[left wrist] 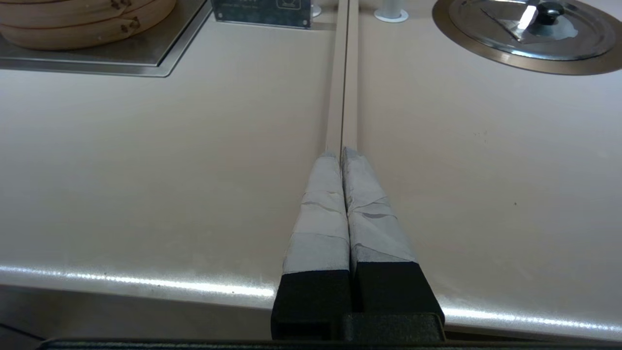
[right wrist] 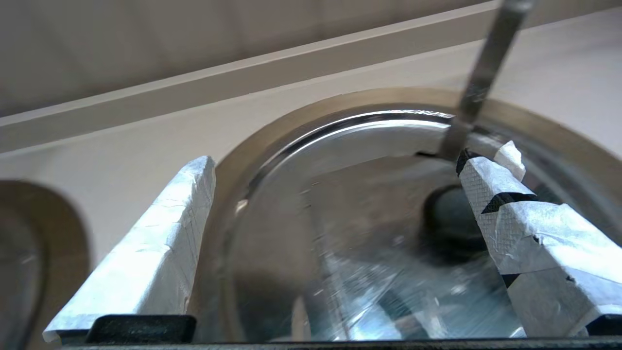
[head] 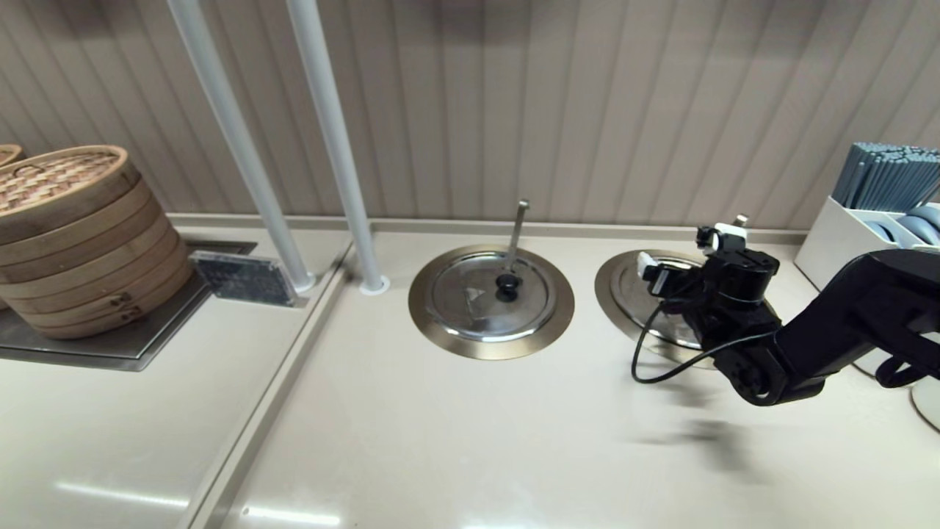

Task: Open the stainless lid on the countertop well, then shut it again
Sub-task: Open the lid

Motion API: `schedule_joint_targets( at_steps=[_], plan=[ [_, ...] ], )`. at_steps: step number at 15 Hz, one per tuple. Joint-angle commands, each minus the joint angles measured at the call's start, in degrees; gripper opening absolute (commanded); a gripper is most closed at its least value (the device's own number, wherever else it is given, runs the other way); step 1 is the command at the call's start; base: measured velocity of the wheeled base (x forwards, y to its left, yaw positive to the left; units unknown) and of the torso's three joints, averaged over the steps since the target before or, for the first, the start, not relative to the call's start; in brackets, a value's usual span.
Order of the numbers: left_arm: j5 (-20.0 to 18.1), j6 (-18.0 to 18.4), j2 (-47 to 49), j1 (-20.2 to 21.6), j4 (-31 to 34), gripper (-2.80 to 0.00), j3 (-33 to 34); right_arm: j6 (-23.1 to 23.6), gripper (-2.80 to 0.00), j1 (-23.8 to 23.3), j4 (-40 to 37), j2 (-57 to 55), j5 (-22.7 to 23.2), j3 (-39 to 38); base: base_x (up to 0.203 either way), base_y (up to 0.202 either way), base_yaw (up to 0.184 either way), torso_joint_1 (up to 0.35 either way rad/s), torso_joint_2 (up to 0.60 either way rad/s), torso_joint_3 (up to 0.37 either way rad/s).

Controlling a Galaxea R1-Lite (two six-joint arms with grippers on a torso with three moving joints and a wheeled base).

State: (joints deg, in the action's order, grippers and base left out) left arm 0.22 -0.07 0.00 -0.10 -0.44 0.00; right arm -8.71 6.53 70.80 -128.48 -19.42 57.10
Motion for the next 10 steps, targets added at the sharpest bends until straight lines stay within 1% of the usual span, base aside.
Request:
schedule_joint_targets(
  at_steps=[1,4,10],
  plan=[
    [0.0,0.0,0.0,0.0,0.0,-2.80,0.0,0.6,0.00,-4.5,0.3,-5.4,0.0,4.2,0.000,0.000,0.000,0.000,0.00,0.000],
    [0.0,0.0,0.0,0.0,0.0,-2.80,0.0,1.0,0.00,-7.2,0.0,-7.8,0.2,6.9,0.000,0.000,0.000,0.000,0.00,0.000],
    [0.0,0.0,0.0,0.0,0.0,-2.80,0.0,1.2,0.00,-7.4,-0.1,-11.9,0.4,9.3,0.000,0.000,0.000,0.000,0.00,0.000]
  ],
)
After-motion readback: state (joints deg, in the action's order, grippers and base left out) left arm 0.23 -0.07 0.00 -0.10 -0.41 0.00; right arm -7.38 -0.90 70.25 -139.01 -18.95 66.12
